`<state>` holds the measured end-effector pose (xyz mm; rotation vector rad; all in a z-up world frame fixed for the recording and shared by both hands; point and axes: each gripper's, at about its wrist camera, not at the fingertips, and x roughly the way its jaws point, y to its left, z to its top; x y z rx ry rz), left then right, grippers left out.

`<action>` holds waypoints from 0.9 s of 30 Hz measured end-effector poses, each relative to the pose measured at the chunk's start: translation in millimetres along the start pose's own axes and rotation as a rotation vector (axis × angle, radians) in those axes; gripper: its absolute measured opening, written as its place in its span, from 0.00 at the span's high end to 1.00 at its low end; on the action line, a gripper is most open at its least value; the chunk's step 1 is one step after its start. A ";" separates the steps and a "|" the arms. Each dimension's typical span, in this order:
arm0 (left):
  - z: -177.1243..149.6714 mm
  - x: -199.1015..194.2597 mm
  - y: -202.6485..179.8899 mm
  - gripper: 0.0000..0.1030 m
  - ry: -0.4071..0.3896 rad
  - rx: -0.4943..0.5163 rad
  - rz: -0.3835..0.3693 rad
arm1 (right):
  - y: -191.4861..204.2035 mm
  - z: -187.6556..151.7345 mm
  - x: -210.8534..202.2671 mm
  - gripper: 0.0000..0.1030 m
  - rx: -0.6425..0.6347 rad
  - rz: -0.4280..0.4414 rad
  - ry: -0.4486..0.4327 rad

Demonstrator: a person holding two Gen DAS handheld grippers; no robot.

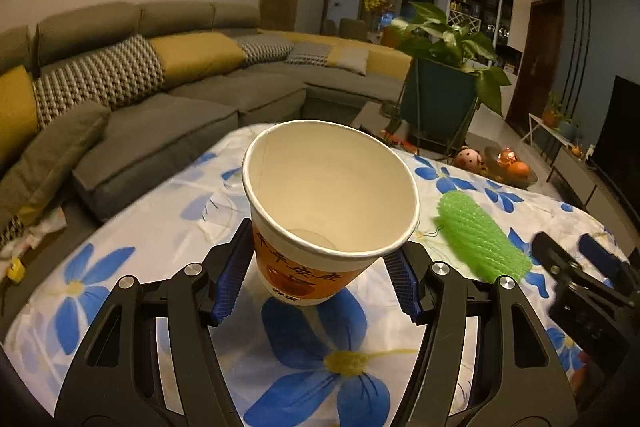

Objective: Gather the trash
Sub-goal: 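Grasp the paper cup rim with the left tool while the right tool grasps the green mesh sleeve, then lift and carry the paper cup and green mesh over the grey bin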

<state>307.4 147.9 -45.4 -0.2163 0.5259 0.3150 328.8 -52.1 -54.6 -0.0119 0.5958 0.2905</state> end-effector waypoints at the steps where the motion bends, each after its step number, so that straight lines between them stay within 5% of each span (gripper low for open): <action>1: -0.8 2.2 1.3 0.40 0.005 -0.005 -0.002 | 3.1 0.3 7.0 0.22 0.000 0.010 0.011; 5: -3.4 8.2 5.9 0.41 0.021 -0.023 -0.019 | 11.9 -4.7 25.2 0.28 -0.038 0.006 0.071; 9: -6.7 15.6 8.4 0.42 0.049 -0.038 -0.031 | 15.8 -10.5 41.7 0.45 -0.054 -0.005 0.142; 13: -8.2 15.2 7.3 0.42 0.045 -0.040 -0.036 | 22.6 -14.7 47.4 0.75 -0.091 0.002 0.172; 16: -9.2 14.1 6.9 0.42 0.040 -0.042 -0.051 | 26.7 -16.0 44.6 0.83 -0.114 0.010 0.163; 27: -11.1 5.9 6.6 0.43 0.011 -0.056 -0.166 | 9.1 -13.6 -5.4 0.86 -0.069 0.033 0.050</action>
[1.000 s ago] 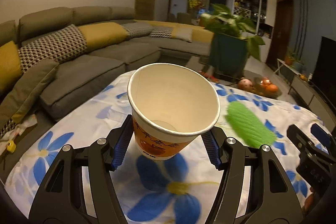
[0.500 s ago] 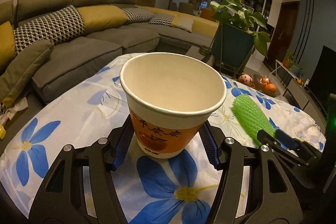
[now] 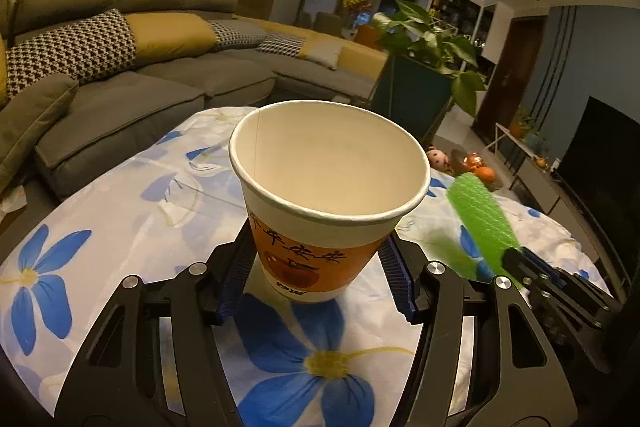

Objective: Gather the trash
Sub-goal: 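Lift and carry the paper cup and green mesh over the grey bin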

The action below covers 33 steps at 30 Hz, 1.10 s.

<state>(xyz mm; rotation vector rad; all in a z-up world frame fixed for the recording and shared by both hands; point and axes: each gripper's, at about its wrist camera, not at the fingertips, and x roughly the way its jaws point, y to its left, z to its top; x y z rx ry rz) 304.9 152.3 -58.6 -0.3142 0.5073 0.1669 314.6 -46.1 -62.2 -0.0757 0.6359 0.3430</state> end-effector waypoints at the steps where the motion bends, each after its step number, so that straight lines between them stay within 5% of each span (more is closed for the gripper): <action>1: -0.1 -0.9 -1.0 0.43 -0.002 0.002 -0.004 | -2.7 -1.0 -8.2 0.86 0.001 -0.004 -0.013; 18: -29.0 -51.7 -74.2 0.43 0.045 0.145 -0.153 | -70.8 -29.4 -143.5 0.86 0.041 -0.133 -0.164; 33: -76.0 -136.8 -211.5 0.43 0.007 0.340 -0.397 | -154.3 -83.8 -236.8 0.86 0.142 -0.293 -0.239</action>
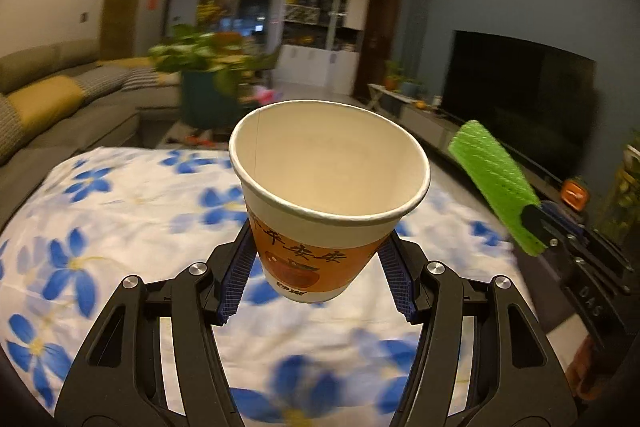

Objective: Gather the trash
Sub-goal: 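Lift and carry the paper cup and green mesh over the grey bin, then open both tools over the grey bin to drop the cup and mesh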

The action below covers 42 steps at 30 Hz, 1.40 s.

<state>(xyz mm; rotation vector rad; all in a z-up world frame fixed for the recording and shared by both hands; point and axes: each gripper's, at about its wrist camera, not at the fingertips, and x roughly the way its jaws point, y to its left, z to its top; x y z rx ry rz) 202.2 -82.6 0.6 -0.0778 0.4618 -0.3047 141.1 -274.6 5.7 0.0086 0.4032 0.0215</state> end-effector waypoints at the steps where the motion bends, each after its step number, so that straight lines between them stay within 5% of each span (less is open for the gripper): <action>1: 1.0 1.9 -15.3 0.43 -0.002 0.013 -0.030 | -11.3 -1.7 -5.1 0.86 0.010 -0.021 -0.004; 17: -7.1 42.5 -203.1 0.43 0.013 0.173 -0.377 | -178.5 -33.0 -66.7 0.86 0.212 -0.381 -0.032; 26: -20.5 71.5 -262.0 0.43 0.054 0.225 -0.465 | -213.1 -50.4 -78.3 0.86 0.255 -0.429 -0.027; 42: -30.7 107.3 -293.6 0.43 0.102 0.242 -0.533 | -221.4 -44.9 -69.7 0.84 0.282 -0.422 -0.044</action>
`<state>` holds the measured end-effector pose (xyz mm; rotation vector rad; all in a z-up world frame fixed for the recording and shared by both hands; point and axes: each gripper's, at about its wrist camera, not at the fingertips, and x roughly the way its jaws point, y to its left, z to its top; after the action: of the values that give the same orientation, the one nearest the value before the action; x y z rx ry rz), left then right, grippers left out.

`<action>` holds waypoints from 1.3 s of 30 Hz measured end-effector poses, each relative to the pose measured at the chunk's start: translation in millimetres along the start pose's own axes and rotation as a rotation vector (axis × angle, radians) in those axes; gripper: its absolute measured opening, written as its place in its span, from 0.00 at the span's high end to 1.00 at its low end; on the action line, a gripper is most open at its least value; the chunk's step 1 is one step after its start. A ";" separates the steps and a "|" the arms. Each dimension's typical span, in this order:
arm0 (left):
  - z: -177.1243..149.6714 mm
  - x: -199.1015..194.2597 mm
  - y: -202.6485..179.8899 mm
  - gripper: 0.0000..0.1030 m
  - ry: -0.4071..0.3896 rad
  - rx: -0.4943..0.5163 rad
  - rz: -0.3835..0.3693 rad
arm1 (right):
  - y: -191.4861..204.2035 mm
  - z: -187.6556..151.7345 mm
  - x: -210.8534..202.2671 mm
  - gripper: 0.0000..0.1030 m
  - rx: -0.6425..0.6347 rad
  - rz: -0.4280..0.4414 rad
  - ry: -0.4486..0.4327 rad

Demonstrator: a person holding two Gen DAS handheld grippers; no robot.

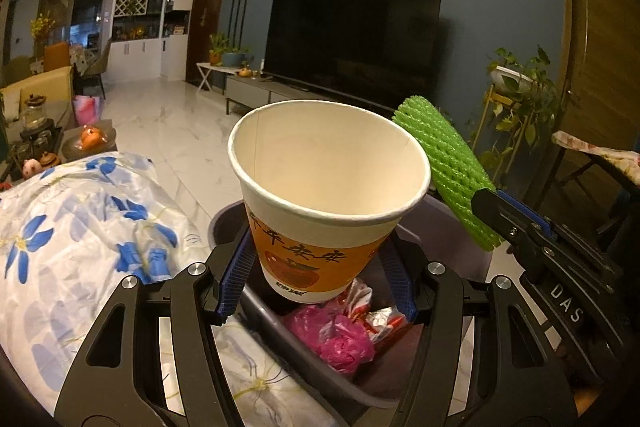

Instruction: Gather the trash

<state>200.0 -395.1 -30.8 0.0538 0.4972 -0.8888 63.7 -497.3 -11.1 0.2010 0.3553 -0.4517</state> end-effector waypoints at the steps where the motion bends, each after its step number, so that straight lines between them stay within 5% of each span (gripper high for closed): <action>1: -0.1 3.4 -1.3 0.42 0.001 0.001 -0.007 | 0.1 -0.4 0.3 0.83 0.002 0.000 0.000; 5: -1.1 12.8 0.6 0.39 0.009 -0.012 -0.044 | -6.0 2.8 8.6 0.70 0.030 -0.001 0.001; 9: -4.9 20.8 9.3 0.25 0.028 -0.044 -0.029 | -13.1 2.1 12.1 0.55 0.077 -0.005 0.002; 15: -7.7 14.8 21.3 0.18 0.022 -0.072 -0.003 | -14.3 -0.5 7.6 0.40 0.077 -0.027 -0.011; 25: -23.9 -48.2 38.7 0.09 -0.016 -0.061 0.204 | 13.3 -10.2 -14.5 0.07 -0.042 -0.062 -0.019; 39: -61.6 -178.5 51.0 0.06 -0.072 -0.030 0.450 | 74.7 -34.6 -73.8 0.05 -0.130 -0.047 -0.011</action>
<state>120.5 -217.0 -15.3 0.1010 0.4085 -0.4409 26.0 -393.5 -6.7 0.0634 0.3784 -0.4743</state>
